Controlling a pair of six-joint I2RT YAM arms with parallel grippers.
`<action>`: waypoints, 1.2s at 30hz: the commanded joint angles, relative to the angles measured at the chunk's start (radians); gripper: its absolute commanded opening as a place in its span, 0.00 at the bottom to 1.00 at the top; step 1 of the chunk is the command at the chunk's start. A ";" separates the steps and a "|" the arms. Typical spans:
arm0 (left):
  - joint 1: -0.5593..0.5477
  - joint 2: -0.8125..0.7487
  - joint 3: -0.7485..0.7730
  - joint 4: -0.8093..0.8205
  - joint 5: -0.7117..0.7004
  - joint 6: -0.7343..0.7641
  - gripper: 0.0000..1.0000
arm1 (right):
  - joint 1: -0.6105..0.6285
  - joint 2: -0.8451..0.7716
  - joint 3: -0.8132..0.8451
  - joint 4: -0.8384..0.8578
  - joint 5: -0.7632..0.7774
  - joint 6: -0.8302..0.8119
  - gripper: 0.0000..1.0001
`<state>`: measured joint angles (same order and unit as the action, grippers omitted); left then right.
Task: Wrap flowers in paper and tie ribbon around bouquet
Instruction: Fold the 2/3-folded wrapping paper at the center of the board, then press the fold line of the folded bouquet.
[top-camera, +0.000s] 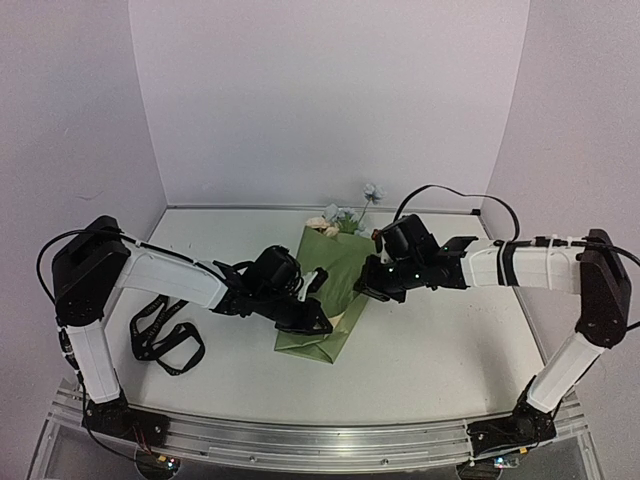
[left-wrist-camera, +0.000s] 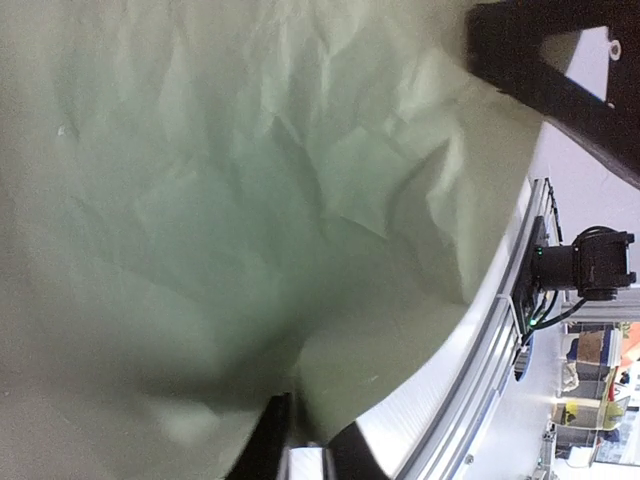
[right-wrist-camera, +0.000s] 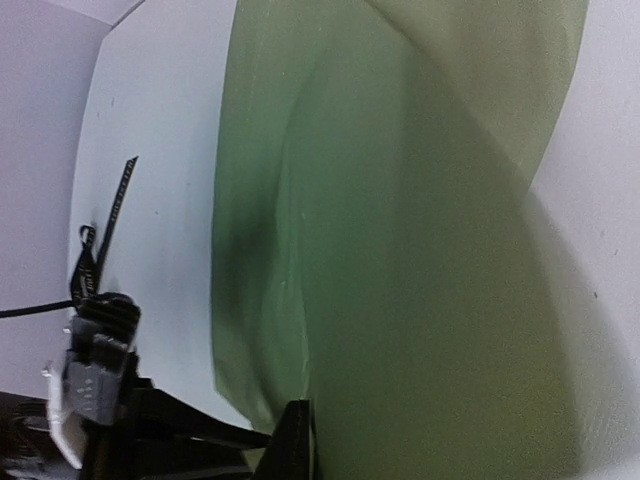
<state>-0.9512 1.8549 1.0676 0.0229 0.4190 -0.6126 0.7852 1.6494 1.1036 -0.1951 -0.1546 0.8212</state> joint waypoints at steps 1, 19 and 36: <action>-0.002 -0.062 0.029 -0.026 0.007 0.016 0.24 | -0.021 0.049 0.052 -0.043 0.071 -0.069 0.00; 0.281 -0.153 -0.090 -0.224 -0.005 -0.060 0.38 | -0.121 0.291 0.187 -0.041 -0.042 -0.150 0.00; 0.213 0.020 -0.115 -0.033 0.064 -0.169 0.31 | -0.131 0.268 0.126 -0.067 -0.113 -0.166 0.00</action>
<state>-0.6867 1.8489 0.9413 -0.0653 0.4789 -0.7472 0.6613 1.9373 1.2404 -0.2444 -0.2379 0.6792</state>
